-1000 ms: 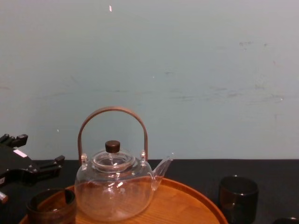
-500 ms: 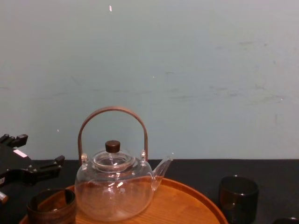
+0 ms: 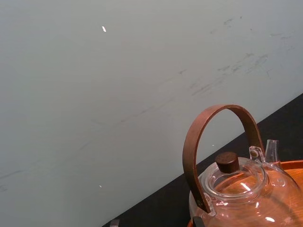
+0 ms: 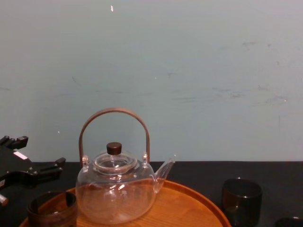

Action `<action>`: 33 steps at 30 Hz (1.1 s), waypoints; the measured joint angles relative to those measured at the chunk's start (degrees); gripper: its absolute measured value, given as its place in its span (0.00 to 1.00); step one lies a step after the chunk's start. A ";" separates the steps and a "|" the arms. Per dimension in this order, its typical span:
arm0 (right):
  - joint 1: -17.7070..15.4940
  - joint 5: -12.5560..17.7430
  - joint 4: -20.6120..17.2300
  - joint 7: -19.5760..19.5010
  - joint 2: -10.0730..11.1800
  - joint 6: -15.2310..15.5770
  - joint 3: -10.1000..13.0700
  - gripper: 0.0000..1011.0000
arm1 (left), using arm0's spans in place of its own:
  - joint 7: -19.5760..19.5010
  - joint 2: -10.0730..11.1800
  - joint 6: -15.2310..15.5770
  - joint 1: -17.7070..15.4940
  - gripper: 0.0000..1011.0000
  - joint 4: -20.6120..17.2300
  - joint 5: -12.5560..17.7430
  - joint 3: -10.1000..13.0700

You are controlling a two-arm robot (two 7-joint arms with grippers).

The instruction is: Pick up the glass from the table and place it on the tray.

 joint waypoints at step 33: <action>1.55 -0.73 0.97 0.10 -0.59 0.03 -0.99 0.90 | 0.00 0.00 0.00 0.00 0.99 0.00 0.00 0.00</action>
